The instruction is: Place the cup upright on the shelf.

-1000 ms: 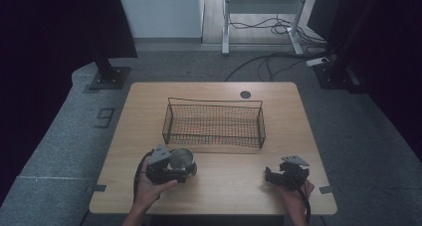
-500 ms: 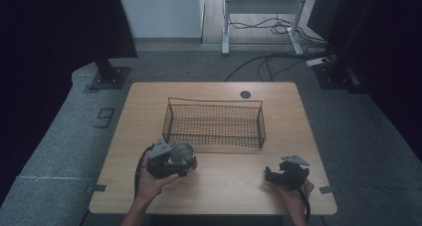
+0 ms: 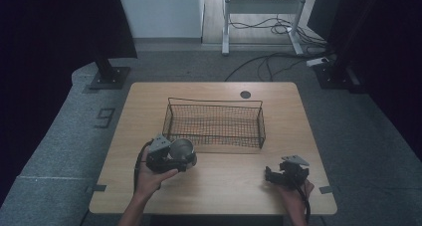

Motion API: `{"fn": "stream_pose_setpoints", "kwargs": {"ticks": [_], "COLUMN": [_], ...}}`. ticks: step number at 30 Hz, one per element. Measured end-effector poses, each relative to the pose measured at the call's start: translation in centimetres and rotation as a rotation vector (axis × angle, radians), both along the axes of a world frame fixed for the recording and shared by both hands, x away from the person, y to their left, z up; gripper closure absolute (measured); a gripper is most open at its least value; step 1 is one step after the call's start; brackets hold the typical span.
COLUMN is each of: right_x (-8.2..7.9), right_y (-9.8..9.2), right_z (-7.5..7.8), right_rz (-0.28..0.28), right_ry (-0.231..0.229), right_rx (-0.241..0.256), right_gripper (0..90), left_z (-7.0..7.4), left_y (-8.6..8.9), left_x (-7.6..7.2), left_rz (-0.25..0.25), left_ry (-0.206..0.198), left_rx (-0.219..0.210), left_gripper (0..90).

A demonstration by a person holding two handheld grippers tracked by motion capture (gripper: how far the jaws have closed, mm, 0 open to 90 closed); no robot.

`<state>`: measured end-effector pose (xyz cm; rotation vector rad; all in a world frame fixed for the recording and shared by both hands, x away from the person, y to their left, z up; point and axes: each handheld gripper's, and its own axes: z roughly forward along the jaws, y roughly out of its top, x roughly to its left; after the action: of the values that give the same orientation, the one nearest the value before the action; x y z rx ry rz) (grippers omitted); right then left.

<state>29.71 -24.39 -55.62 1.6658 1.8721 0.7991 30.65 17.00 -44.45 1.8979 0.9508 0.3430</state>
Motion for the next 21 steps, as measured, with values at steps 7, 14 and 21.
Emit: {"fn": "stream_pose_setpoints", "kwargs": {"ticks": [7,14,21], "right_x": [0.0,0.0,0.0], "right_y": [0.0,0.0,0.0], "right_z": [0.0,0.0,0.0], "right_rz": [0.0,-0.001,-0.002], "right_ry": [0.0,0.0,-0.001], "right_rx": [0.0,0.0,-0.001], "right_gripper": [0.7,0.7,1.0], "left_z": [0.6,0.7,0.9], "left_y": [-0.5,-0.8,-0.8], "left_x": [0.6,1.2,1.8], "left_rz": [-0.01,0.0,0.003], "left_ry": [-0.004,-0.004,-0.002], "left_rx": [0.004,0.02,0.035], "left_gripper": [14.4,14.4,14.4]}}
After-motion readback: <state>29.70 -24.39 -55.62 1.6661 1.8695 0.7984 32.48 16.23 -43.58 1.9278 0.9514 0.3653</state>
